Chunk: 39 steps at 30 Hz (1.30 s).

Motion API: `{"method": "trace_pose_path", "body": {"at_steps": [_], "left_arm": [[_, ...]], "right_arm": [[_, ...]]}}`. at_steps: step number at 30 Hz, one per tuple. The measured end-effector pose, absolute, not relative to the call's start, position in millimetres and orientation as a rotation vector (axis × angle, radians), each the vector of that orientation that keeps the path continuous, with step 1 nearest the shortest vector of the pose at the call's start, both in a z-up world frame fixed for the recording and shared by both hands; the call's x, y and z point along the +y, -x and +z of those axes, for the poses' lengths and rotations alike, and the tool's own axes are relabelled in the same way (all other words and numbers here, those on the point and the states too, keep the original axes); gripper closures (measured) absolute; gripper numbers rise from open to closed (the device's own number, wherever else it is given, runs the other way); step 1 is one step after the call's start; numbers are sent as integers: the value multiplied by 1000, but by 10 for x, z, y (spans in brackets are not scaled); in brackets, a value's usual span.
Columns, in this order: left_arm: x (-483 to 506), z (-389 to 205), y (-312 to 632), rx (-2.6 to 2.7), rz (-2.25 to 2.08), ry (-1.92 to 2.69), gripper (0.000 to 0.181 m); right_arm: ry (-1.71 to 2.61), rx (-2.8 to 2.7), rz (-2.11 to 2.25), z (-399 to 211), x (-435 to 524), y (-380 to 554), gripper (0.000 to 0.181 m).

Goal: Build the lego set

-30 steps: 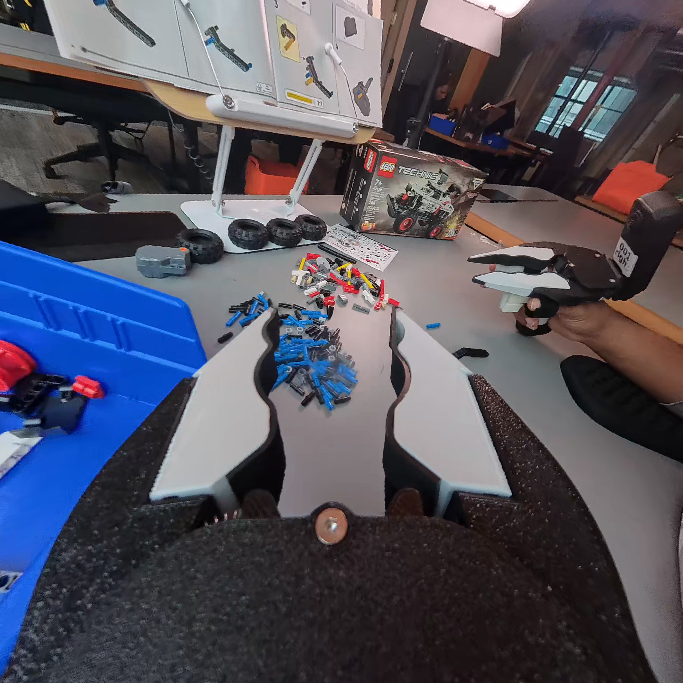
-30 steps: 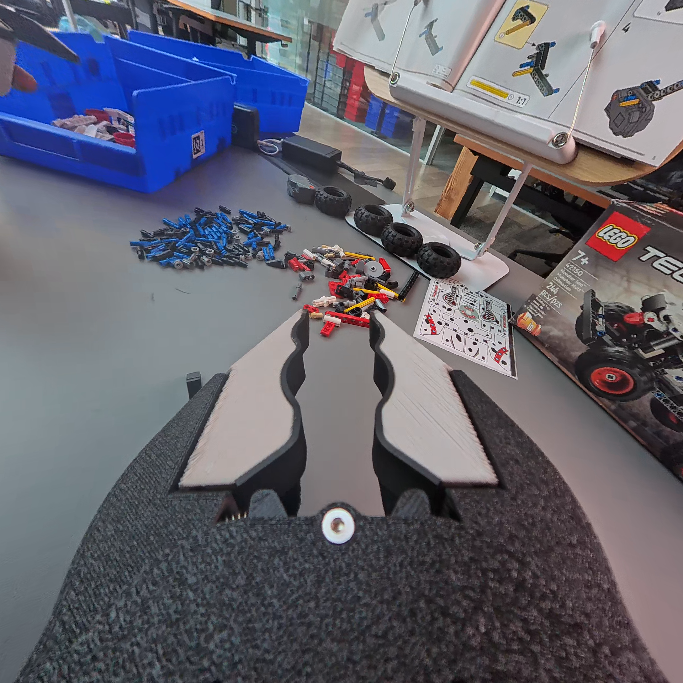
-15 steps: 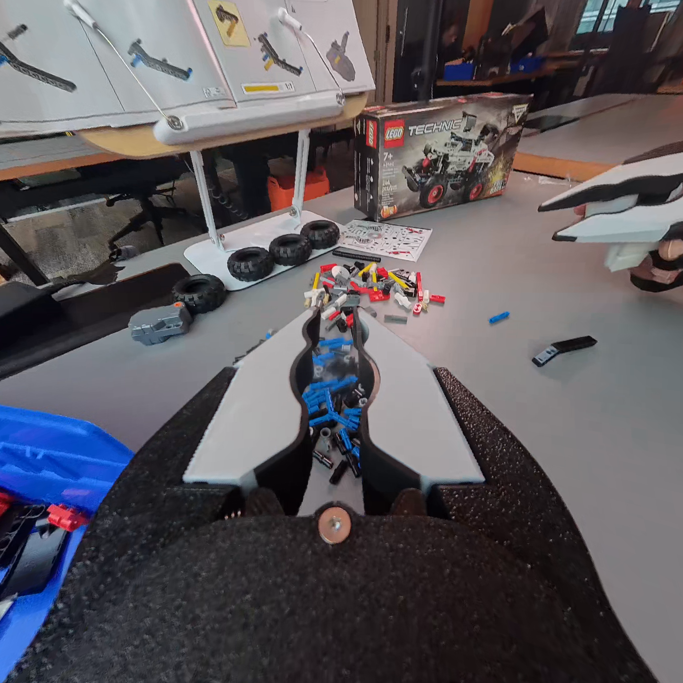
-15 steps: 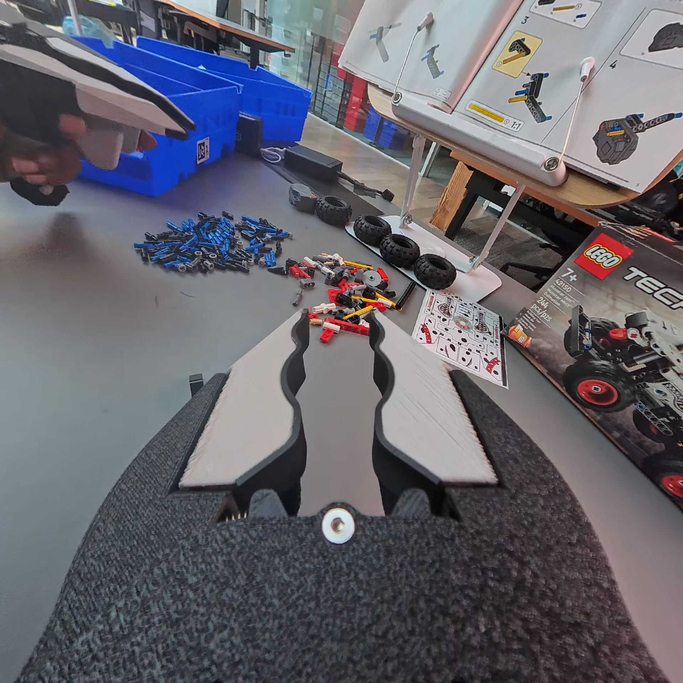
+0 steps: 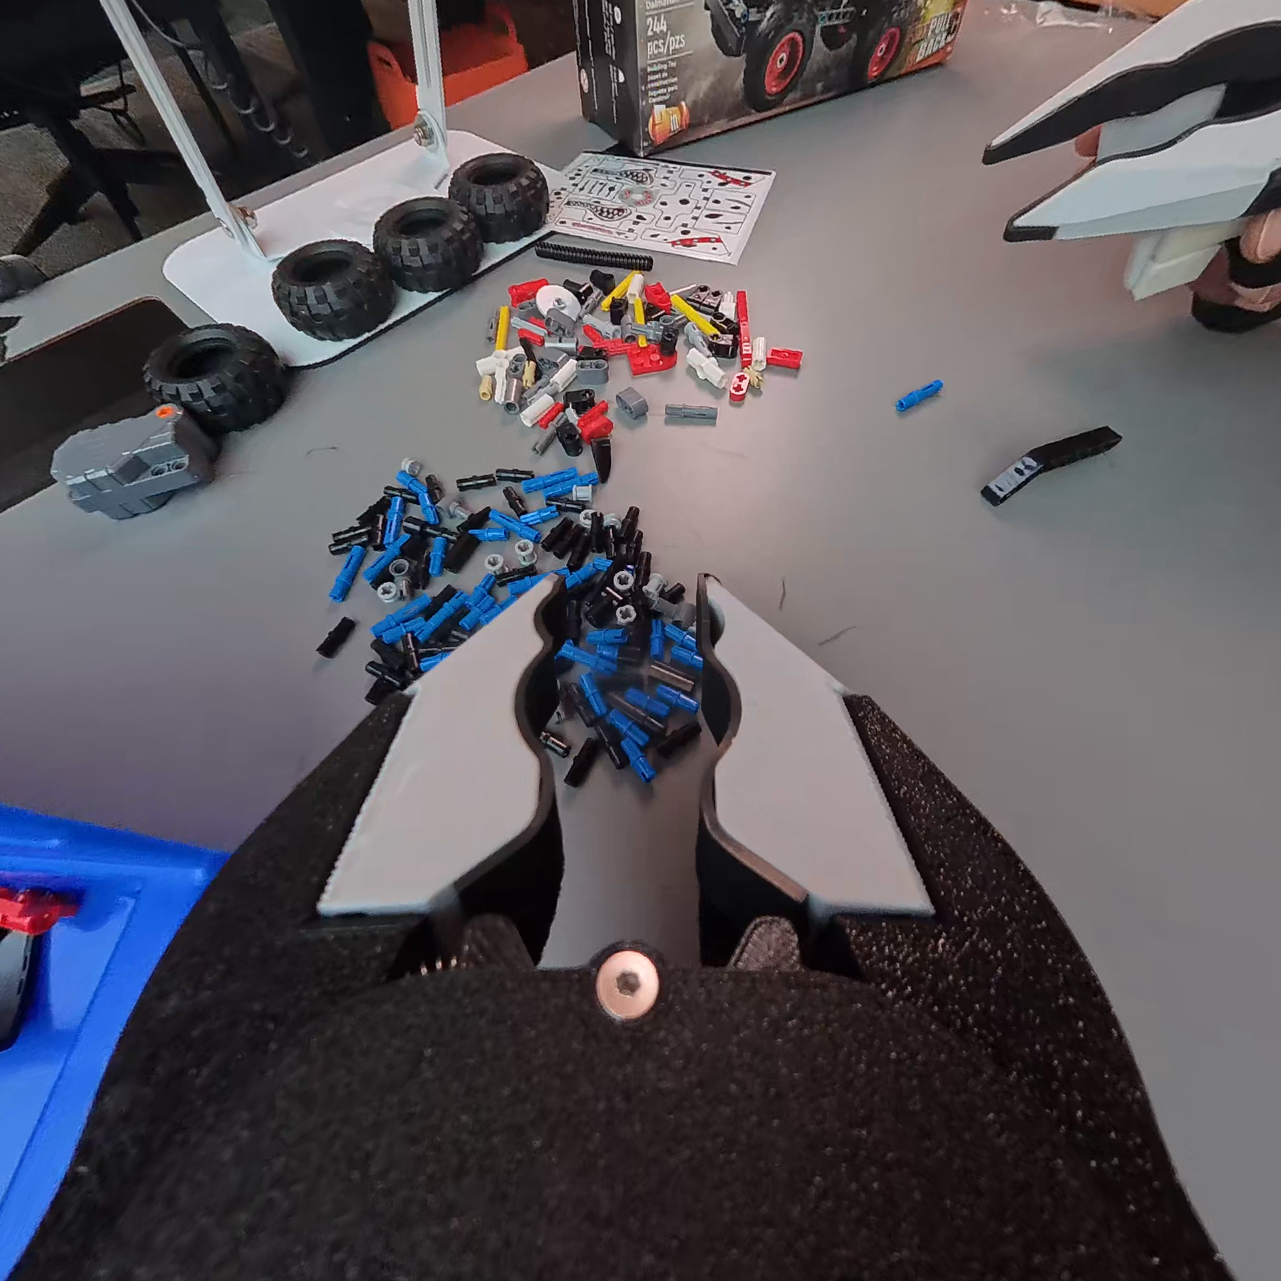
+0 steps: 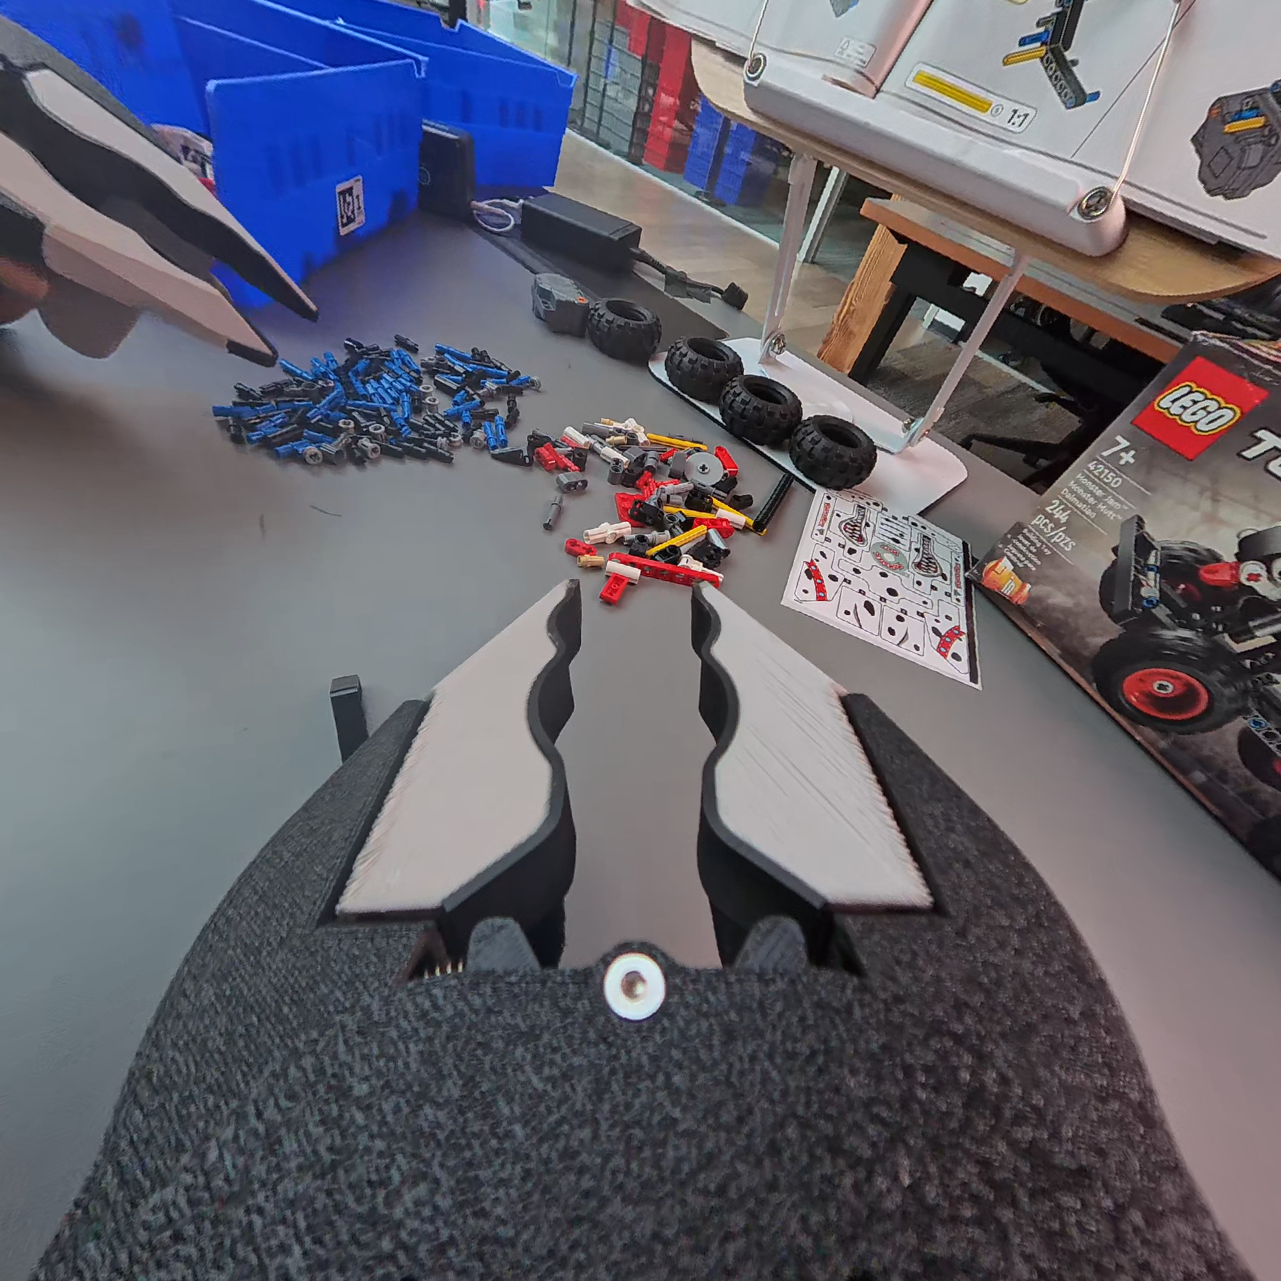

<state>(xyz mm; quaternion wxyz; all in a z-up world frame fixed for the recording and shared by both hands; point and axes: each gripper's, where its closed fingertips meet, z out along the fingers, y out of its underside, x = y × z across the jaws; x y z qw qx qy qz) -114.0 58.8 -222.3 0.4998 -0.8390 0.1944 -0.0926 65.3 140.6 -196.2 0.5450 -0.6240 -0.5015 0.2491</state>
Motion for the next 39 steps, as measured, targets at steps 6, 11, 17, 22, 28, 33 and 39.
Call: {"method": "trace_pose_path", "body": {"at_steps": [6, 11, 17, 22, 28, 33, 39], "left_arm": [[595, -2257, 1144, 479, -205, 2039, 143], [605, -2259, 1154, 469, -205, 2037, 141], [605, -2247, 1148, 476, -198, 2027, 141], [595, -2217, 1125, 493, -194, 2012, 141], [587, -2190, 1097, 493, -228, 2005, 141], [583, -2195, 1084, 500, -227, 2004, 141], [582, -2192, 1080, 500, -226, 2000, 141]], "right_arm": [[1569, -1240, 645, -2066, 1426, -445, 150], [1663, -1370, 683, -2183, 1377, -102, 151], [1782, -1557, 581, -2438, 1404, 299, 155], [1890, -1658, 513, -2648, 1449, 425, 160], [1935, -1663, 519, -2666, 1472, 441, 164], [1883, -1672, 502, -2666, 1510, 431, 178], [1737, -1692, 503, -2574, 1466, 442, 178]]}}
